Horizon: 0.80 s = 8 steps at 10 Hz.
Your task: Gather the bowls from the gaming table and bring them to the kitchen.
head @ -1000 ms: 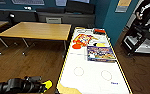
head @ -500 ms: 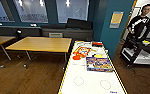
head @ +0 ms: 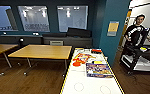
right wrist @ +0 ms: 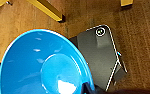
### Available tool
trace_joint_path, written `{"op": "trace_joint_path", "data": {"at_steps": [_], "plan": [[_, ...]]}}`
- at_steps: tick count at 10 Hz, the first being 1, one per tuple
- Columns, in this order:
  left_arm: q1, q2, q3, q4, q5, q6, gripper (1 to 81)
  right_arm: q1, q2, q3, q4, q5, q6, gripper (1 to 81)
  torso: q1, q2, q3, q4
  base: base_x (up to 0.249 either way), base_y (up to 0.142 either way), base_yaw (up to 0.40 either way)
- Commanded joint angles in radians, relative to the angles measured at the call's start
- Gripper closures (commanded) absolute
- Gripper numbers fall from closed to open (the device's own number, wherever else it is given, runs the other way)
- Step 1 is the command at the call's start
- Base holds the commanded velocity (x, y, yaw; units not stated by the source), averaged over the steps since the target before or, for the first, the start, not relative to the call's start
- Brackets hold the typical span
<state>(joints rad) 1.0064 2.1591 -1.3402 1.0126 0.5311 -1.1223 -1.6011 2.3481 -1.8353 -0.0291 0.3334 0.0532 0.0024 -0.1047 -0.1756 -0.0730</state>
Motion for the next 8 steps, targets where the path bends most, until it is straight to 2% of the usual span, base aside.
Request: {"op": "trace_joint_path", "data": {"at_steps": [1,3,5,6,8], "plan": [[0.08,0.119,-0.225,0.087,-0.141,0.004,81.1,0.026,-0.024,-0.018,-0.018,-0.036,0.0,81.1,0.0,0.0,0.0,0.0,0.0,0.0,0.0],[0.177,0.217,-0.406,0.098,-0.251,0.004,81.1,0.008,0.018,-0.071,-0.021,-0.036,0.0,81.1,-0.001,0.0,-0.001,0.0,0.0,0.0,0.0],[0.232,0.272,-0.586,0.084,-0.378,-0.002,81.1,-0.001,0.049,-0.116,-0.021,-0.037,0.0,81.1,-0.001,0.0,-0.001,0.0,0.0,0.0,0.0],[0.258,0.303,-0.684,0.06,-0.437,-0.01,81.1,-0.006,0.061,-0.131,-0.021,-0.037,-0.004,81.1,-0.001,0.0,-0.001,0.0,0.0,0.0,0.0],[0.306,0.368,-0.91,-0.023,-0.652,-0.013,81.1,-0.004,0.092,-0.163,-0.021,-0.039,-0.01,81.1,-0.001,-0.001,-0.001,0.0,0.0,0.0,0.0]]}}
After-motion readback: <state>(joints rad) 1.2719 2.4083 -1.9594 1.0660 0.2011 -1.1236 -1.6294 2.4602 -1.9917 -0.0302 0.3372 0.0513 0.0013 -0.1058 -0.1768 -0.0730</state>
